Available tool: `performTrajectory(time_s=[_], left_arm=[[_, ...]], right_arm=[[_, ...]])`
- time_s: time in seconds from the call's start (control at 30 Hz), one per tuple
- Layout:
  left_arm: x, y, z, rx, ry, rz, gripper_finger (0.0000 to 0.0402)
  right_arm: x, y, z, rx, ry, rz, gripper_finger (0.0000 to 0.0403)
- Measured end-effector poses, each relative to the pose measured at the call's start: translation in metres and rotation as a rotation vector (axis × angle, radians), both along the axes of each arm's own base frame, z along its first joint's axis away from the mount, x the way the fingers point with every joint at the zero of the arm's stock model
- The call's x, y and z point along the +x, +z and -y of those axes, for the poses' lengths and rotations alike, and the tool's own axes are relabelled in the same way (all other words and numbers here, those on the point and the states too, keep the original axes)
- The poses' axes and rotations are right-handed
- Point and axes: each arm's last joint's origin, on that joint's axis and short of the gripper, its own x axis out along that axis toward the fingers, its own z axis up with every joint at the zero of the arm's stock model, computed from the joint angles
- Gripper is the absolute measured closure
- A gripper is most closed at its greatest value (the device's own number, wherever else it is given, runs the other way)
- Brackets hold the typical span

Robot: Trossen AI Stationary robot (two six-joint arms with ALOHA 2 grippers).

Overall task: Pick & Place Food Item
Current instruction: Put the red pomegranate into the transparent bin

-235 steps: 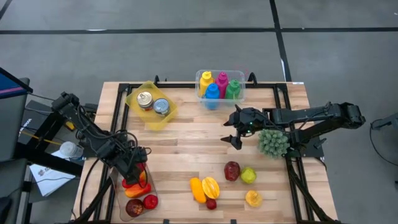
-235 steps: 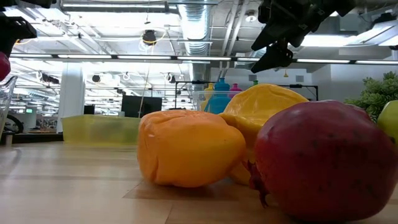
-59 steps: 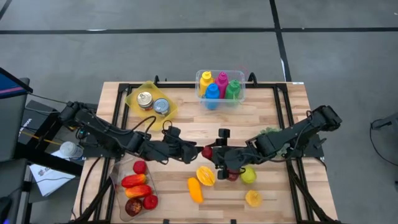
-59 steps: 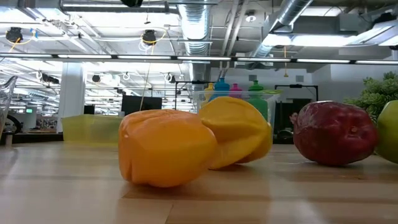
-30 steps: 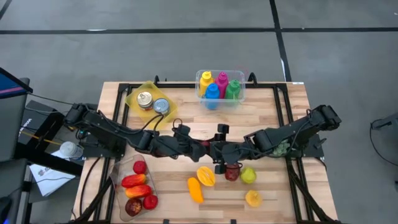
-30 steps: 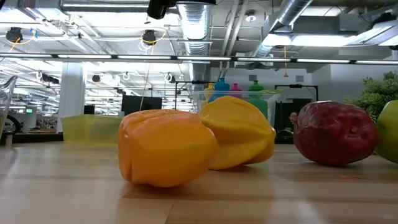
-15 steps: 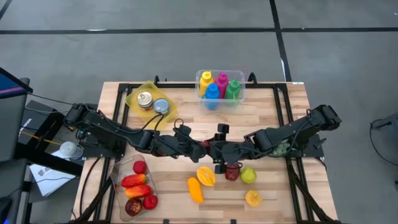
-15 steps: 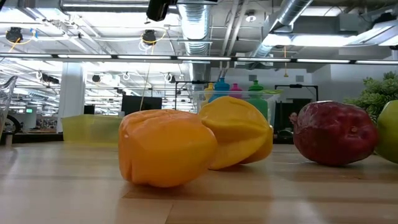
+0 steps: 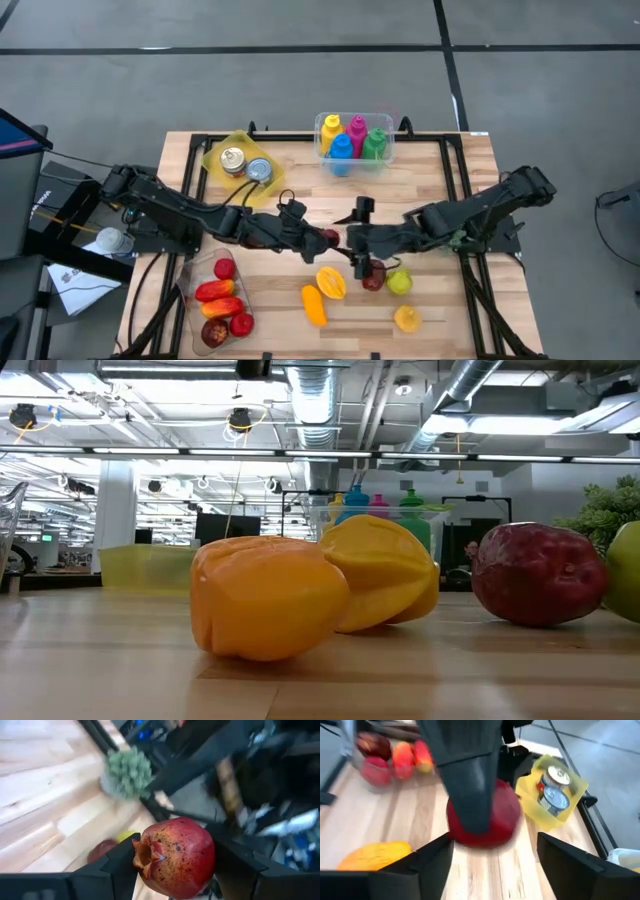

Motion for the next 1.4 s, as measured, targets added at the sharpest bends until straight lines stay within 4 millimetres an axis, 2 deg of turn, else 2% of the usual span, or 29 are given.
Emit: performTrajectory(time_s=[0.1,0.17,0.3,0.4,0.5,0.67,0.83,1.03,1.4], left_arm=[[-0.011,0.005,-0.002,0.009,-0.055,-0.051,0.0200],[-0.026,0.011,-0.005,0.011,-0.118,-0.111,0.0206],[-0.066,0.012,-0.008,0.003,-0.263,-0.353,0.0203],[-0.101,0.008,-0.006,-0.018,-0.287,-0.560,0.0193],[-0.134,0.004,-0.002,-0.033,-0.271,-0.753,0.0191],[-0.165,-0.002,0.015,-0.059,-0.232,-0.909,0.0198],[-0.176,-0.012,0.034,-0.015,-0.230,-1.014,0.0197],[-0.182,-0.029,0.053,0.097,-0.229,-1.144,0.0192],[-0.176,-0.058,0.074,0.185,-0.174,-1.296,0.0187]], right_arm=[[-0.018,0.015,0.000,0.015,0.010,0.021,0.0111],[-0.036,0.024,0.001,0.036,0.010,0.011,0.0109],[-0.070,0.039,0.002,0.110,0.005,0.000,0.0108],[-0.092,0.047,0.003,0.169,-0.002,-0.011,0.0108],[-0.105,0.050,0.003,0.202,-0.019,-0.013,0.0108],[-0.113,0.044,-0.001,0.218,-0.031,-0.044,0.0108],[-0.111,0.031,-0.003,0.201,-0.044,-0.082,0.0109],[-0.105,0.026,-0.003,0.181,-0.052,-0.100,0.0110],[-0.104,0.026,-0.003,0.180,-0.053,-0.100,0.0111]])
